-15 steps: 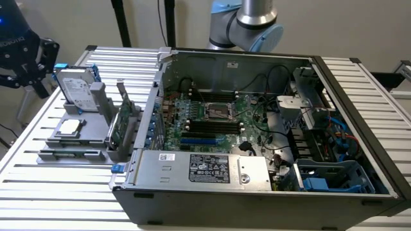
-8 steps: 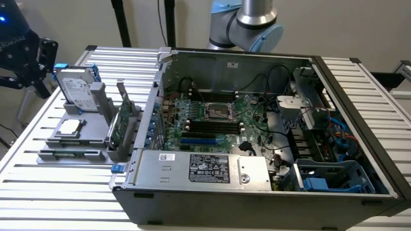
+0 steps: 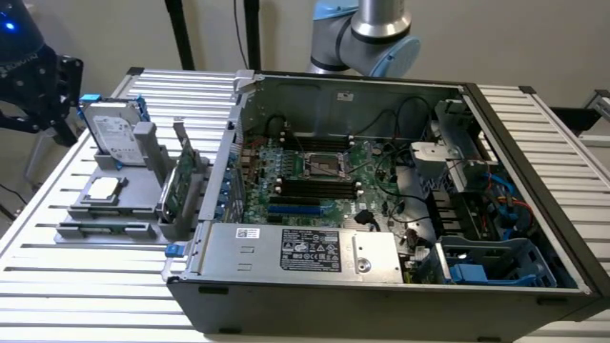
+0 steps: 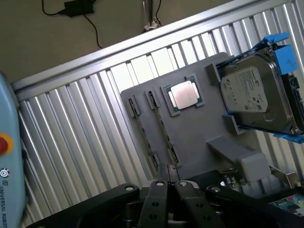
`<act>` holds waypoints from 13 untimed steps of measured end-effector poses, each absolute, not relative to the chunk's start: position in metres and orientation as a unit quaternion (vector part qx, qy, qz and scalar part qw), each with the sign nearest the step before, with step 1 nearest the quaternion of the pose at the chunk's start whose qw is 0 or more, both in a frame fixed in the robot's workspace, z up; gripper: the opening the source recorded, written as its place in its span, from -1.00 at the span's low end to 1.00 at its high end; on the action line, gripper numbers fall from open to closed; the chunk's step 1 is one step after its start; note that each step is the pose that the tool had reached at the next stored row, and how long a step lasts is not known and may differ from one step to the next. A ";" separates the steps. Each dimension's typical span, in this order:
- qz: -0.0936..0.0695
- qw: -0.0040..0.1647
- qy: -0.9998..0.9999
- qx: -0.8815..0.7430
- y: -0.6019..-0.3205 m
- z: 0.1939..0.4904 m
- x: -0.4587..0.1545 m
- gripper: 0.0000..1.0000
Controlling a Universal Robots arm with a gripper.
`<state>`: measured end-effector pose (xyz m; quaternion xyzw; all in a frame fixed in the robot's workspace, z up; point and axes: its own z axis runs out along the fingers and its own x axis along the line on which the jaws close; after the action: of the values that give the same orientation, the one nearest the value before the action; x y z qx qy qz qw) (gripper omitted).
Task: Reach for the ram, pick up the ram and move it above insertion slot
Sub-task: 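Pick up the ram and move it above insertion slot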
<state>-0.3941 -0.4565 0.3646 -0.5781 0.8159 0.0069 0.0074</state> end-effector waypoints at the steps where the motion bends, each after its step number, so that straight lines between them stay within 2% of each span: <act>1: 0.006 0.008 0.810 -0.586 -0.456 0.364 -0.394 -0.79; 13: -0.001 0.019 0.742 -0.671 -0.456 0.364 -0.394 -0.79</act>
<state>-0.3941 -0.4565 0.3637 -0.6705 0.7416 -0.0012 0.0192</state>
